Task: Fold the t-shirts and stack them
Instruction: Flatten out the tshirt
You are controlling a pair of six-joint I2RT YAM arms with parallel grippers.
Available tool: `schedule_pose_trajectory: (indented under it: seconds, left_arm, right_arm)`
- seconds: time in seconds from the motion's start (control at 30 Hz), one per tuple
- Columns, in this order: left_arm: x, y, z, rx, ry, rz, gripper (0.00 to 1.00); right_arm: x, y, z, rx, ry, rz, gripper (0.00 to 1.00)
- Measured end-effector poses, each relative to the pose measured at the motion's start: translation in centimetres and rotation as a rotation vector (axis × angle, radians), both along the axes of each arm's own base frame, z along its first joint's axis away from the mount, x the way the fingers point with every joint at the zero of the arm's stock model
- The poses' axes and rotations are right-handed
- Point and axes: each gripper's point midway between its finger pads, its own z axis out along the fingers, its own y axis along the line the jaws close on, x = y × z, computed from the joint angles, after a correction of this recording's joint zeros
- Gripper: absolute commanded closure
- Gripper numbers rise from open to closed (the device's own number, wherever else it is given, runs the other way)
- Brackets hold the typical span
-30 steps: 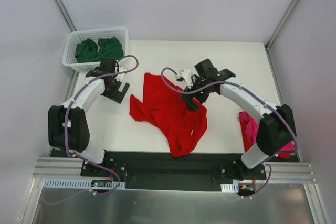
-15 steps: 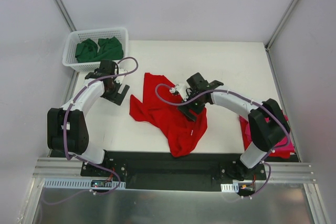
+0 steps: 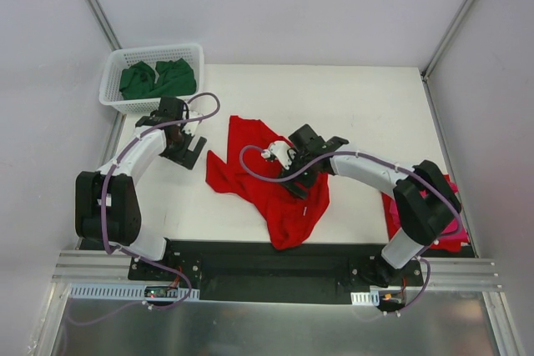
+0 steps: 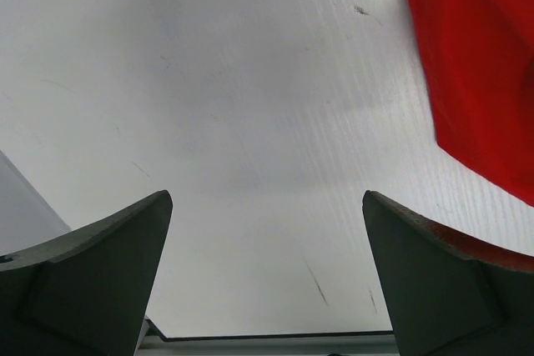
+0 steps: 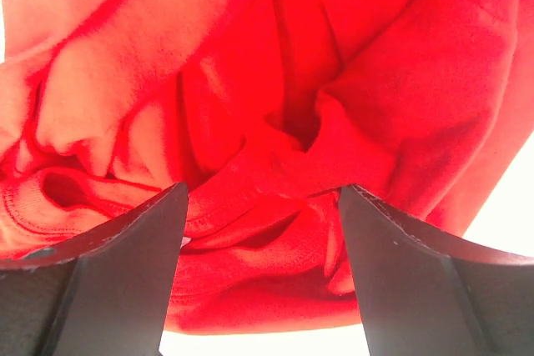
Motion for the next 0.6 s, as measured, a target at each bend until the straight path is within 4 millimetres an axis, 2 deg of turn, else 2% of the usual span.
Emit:
schedule_pose_trajectory:
  seconds: [0.2,0.27,0.4,0.43,0.5,0.53,0.57,0.6]
  left_arm:
    - [-0.2,-0.1,-0.2,-0.005,0.008,-0.002,0.01]
    - [-0.2,-0.1,-0.2,-0.006,0.008,-0.002,0.01]
    - [-0.2,-0.2,-0.2,-0.01,0.009,-0.003,0.01]
    - [-0.2,-0.2,-0.2,-0.012,0.009,-0.004,0.0]
    - [-0.3,-0.2,-0.2,-0.014,0.01,-0.004,0.01]
    - [-0.3,-0.3,-0.3,-0.014,0.01,-0.004,0.01]
    - [-0.3,-0.3,-0.3,-0.014,0.012,-0.005,0.01]
    - [-0.4,-0.2,-0.4,-0.014,0.014,-0.005,0.01]
  right_arm:
    - [0.1,0.8,0.5,0.005,-0.029,0.043,0.24]
    - [0.3,0.9,0.5,-0.002,-0.042,0.056,0.32]
    - [0.9,0.6,-0.2,-0.041,-0.069,0.082,0.34]
    - [1.1,0.4,-0.4,-0.056,-0.081,0.089,0.38]
    - [1.6,0.1,-0.7,-0.08,-0.105,0.102,0.55]
    - [1.9,0.0,-0.8,-0.092,-0.118,0.108,0.83]
    - [2.1,-0.1,-0.9,-0.101,-0.127,0.117,0.96]
    - [2.3,-0.2,-1.0,-0.109,-0.137,0.123,0.99]
